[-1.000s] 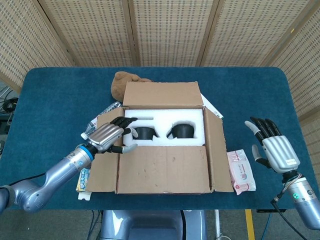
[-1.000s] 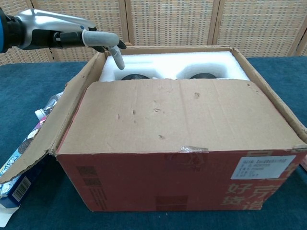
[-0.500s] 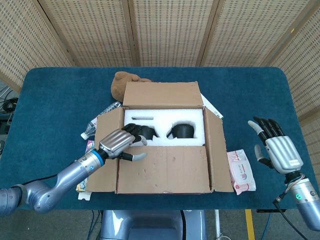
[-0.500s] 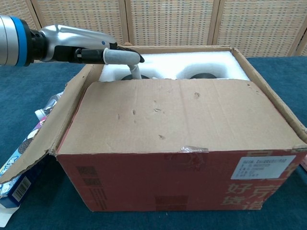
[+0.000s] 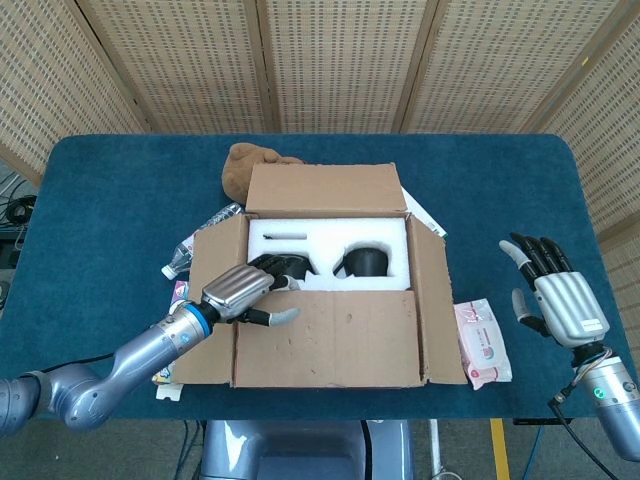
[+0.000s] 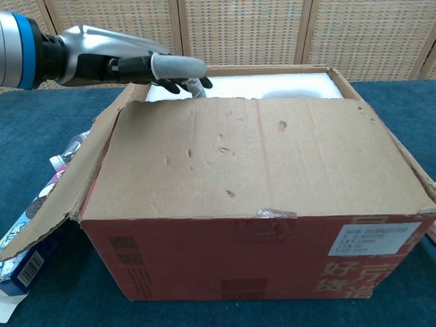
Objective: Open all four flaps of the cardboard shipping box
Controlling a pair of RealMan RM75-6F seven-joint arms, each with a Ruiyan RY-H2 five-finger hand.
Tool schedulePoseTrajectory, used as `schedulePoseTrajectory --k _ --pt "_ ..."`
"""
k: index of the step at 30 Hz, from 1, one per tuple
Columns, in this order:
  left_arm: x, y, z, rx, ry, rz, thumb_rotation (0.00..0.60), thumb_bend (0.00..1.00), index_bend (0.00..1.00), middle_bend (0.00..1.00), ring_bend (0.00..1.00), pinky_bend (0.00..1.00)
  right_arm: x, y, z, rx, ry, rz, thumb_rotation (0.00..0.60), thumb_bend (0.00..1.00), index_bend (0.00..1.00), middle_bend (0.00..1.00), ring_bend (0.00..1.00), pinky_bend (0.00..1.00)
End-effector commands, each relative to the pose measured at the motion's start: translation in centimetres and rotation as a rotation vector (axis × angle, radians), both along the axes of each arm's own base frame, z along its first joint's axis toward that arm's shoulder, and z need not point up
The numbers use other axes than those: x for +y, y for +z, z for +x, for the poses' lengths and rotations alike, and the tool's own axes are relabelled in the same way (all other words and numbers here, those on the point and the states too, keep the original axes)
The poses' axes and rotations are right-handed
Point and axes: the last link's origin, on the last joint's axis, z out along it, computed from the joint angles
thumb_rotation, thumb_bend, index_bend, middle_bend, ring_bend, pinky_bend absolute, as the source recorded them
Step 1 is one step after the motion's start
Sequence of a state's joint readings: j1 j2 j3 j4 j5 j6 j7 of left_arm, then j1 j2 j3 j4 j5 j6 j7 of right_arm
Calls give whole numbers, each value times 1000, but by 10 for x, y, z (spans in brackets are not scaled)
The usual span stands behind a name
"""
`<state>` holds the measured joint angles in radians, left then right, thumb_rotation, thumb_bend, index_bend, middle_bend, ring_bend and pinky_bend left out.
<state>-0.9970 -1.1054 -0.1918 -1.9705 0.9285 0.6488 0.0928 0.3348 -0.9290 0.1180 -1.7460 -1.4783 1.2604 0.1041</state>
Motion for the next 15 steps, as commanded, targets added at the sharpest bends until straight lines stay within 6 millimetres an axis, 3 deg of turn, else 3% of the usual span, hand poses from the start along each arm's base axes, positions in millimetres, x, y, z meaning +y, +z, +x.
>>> schedulePoseTrajectory --k 1,15 --pt "-4 12 6 -57 13 -25 20 261 298 0 0 0 0 0 0 1 1 0 600 672 59 44 0 22" --pt "-35 47 27 -267 66 -232 18 259 298 0 0 0 -4 -4 8 10 14 7 600 672 59 44 0 22"
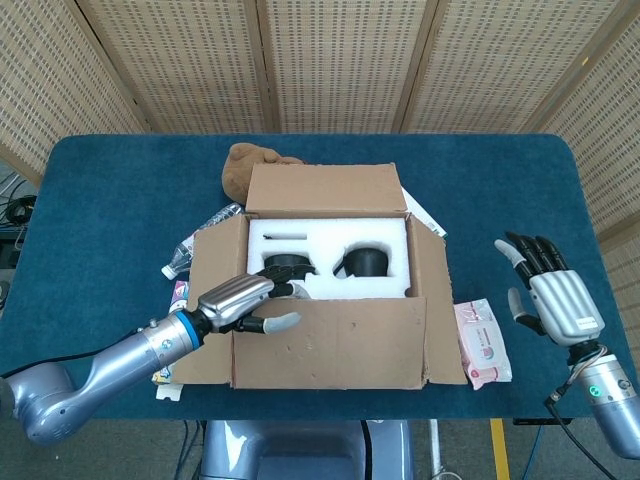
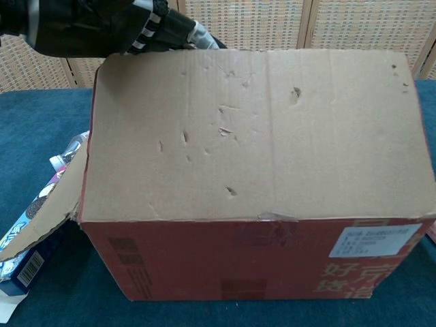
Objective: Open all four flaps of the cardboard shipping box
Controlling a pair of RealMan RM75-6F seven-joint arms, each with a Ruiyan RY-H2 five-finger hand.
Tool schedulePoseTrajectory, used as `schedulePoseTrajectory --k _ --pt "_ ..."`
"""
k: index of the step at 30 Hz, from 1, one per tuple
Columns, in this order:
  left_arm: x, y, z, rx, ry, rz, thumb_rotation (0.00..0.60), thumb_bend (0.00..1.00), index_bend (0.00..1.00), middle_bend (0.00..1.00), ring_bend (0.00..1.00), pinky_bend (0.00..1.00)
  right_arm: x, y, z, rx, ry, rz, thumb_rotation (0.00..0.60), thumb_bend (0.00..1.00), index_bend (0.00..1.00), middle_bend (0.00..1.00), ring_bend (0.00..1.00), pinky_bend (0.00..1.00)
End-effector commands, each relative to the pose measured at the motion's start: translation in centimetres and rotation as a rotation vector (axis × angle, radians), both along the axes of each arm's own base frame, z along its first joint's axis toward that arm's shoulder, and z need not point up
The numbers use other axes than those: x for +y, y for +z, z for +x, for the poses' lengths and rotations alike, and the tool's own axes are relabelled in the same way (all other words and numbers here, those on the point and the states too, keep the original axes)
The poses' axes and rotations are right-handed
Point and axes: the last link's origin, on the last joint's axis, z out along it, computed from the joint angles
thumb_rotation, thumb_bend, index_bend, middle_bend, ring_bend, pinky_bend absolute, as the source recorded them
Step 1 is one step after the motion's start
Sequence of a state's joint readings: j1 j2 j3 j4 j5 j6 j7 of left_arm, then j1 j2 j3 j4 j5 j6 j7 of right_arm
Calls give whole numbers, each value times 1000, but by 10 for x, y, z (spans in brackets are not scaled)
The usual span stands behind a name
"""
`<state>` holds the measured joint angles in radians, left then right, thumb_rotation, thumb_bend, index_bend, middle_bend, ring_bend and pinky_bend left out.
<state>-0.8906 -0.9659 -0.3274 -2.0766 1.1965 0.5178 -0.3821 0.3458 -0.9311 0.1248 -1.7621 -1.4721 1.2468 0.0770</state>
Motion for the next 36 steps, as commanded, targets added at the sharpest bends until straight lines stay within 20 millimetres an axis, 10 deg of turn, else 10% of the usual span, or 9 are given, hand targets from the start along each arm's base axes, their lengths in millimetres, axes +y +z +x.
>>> schedulePoseTrajectory --k 1,36 --pt "-14 14 8 -51 -13 -66 19 259 298 0 0 0 -1 0 3 3 5 1 600 672 59 44 0 22" --pt "-59 44 -7 -109 -158 -411 17 256 298 0 0 0 -2 -2 7 15 2 5 600 672 59 44 0 22"
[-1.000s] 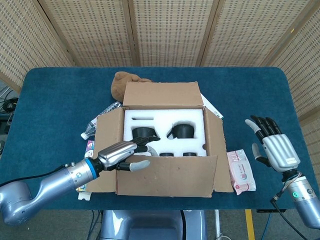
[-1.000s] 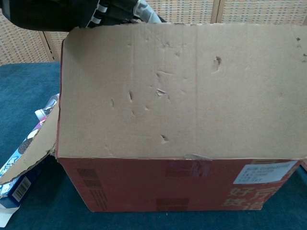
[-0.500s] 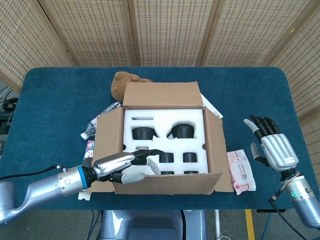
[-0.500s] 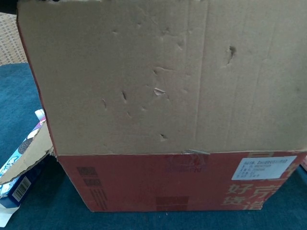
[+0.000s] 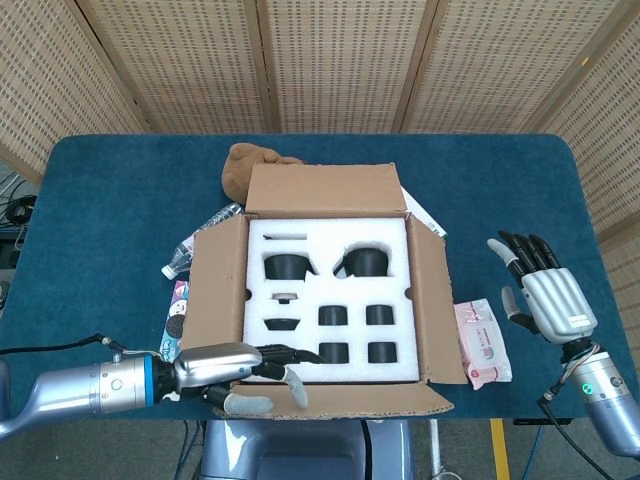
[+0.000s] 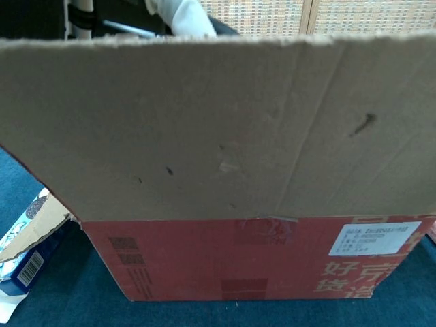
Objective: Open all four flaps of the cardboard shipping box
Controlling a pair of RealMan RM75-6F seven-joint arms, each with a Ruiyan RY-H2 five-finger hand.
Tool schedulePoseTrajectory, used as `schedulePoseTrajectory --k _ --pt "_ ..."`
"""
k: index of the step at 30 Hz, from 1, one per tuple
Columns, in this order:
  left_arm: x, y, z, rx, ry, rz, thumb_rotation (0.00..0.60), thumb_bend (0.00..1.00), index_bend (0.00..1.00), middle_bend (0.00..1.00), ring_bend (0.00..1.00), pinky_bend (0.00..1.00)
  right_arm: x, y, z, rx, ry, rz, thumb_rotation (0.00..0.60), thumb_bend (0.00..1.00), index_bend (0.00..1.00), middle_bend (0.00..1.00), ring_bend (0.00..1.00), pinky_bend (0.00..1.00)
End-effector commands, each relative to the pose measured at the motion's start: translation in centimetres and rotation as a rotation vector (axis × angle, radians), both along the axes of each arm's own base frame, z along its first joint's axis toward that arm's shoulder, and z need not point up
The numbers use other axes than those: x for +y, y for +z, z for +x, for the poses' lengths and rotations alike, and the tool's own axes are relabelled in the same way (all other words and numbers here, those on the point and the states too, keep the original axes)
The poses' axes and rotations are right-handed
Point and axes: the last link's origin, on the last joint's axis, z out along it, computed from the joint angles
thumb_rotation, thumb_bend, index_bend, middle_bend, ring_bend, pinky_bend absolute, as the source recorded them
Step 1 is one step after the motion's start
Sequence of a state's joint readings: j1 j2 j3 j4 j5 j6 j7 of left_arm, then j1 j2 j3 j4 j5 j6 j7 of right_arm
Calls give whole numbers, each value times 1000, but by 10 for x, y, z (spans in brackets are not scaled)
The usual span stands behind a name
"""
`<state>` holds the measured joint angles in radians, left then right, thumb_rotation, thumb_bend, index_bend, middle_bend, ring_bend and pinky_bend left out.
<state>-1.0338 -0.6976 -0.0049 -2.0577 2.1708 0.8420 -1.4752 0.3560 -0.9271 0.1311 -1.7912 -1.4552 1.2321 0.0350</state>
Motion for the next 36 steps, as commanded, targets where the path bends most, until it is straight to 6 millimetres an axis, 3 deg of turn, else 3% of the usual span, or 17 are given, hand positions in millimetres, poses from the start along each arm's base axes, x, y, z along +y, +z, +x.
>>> schedulePoseTrajectory --k 1,5,12,14,16,17,18,21,22,25,36 --pt "-2 -1 -1 20 -26 -6 16 256 298 0 0 0 0 0 0 -1 0 0 600 672 59 44 0 22" --pt "0 -1 -4 41 -33 13 17 255 298 0 0 0 0 0 -1 -3 0 0 600 672 59 44 0 22" --pt "18 6 -16 73 -44 207 17 253 299 0 0 0 -1 0 -3 -8 -3 -3 600 672 59 44 0 22" --pt "24 10 -21 86 -53 289 17 252 299 0 0 0 -1 1 -4 -9 -6 -4 600 672 59 44 0 22" --pt "42 27 -42 161 -87 514 19 252 299 0 0 0 -1 1 -8 -10 -17 -8 600 672 59 44 0 22" --pt "41 29 -49 167 -85 601 25 252 299 0 0 0 -1 1 -10 -10 -18 -10 600 672 59 44 0 22" --pt "41 30 -53 173 -80 654 55 252 299 0 0 0 -1 1 -10 -10 -18 -11 600 672 59 44 0 22" --pt "37 34 -69 199 -40 834 280 251 299 0 0 0 -1 0 -14 -7 -21 -20 600 672 59 44 0 22" --pt "37 36 -75 215 -22 893 316 250 299 0 0 0 -1 0 -15 -6 -23 -23 600 672 59 44 0 22" --pt "33 50 -103 298 56 1101 327 250 299 0 0 0 0 0 -21 7 -30 -42 600 672 59 44 0 22" --pt "14 63 -161 519 197 1278 356 250 289 0 0 0 3 -4 -27 56 -32 -89 600 672 59 44 0 22"
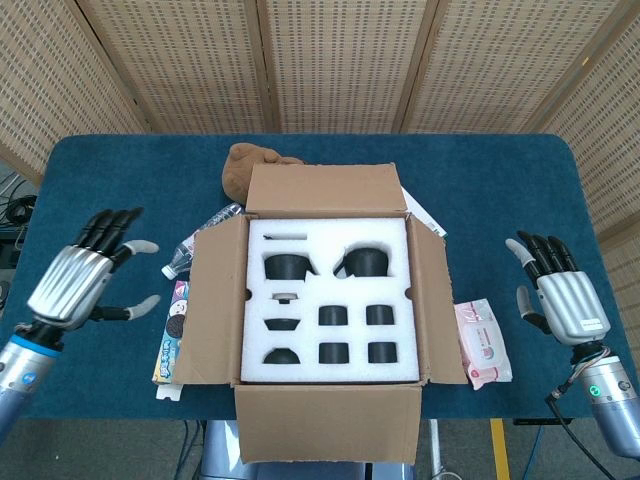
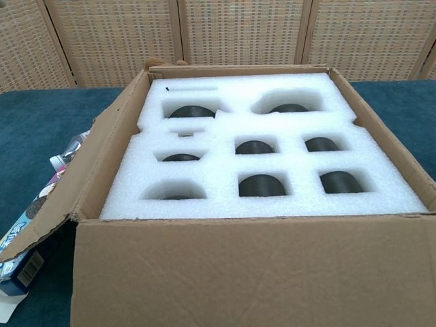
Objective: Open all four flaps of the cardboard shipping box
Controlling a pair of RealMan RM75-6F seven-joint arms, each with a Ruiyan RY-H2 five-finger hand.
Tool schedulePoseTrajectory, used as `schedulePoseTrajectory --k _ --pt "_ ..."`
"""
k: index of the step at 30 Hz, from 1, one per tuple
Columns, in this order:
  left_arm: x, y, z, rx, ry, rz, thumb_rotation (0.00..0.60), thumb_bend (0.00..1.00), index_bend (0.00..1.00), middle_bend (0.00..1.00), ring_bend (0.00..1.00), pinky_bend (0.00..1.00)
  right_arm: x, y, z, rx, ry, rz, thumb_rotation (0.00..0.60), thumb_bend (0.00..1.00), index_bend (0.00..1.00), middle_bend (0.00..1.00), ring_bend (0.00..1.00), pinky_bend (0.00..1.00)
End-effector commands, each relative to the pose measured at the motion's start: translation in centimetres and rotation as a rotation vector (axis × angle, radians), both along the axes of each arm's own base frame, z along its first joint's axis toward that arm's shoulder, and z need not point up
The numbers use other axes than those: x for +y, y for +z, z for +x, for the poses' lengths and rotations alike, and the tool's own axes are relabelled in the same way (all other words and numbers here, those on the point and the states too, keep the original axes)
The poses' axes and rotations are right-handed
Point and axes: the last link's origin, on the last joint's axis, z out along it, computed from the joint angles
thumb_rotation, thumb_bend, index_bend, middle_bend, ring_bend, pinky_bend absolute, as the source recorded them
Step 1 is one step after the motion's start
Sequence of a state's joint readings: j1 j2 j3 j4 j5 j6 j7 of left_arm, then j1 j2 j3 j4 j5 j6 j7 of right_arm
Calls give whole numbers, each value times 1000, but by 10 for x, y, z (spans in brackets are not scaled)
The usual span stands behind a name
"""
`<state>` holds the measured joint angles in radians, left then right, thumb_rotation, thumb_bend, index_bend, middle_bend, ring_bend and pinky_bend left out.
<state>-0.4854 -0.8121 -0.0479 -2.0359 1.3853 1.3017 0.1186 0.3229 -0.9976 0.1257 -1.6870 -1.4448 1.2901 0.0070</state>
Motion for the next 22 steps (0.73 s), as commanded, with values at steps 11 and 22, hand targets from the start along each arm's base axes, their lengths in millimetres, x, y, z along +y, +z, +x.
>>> schedulePoseTrajectory --k 11,22 --pt "-48 -1 -77 85 220 172 384 250 287 0 0 0 10 -9 -6 76 -12 -70 600 672 54 41 0 22" --pt "-64 -6 -90 84 246 217 387 250 287 0 0 0 19 -12 -11 85 -39 -87 600 672 54 41 0 22"
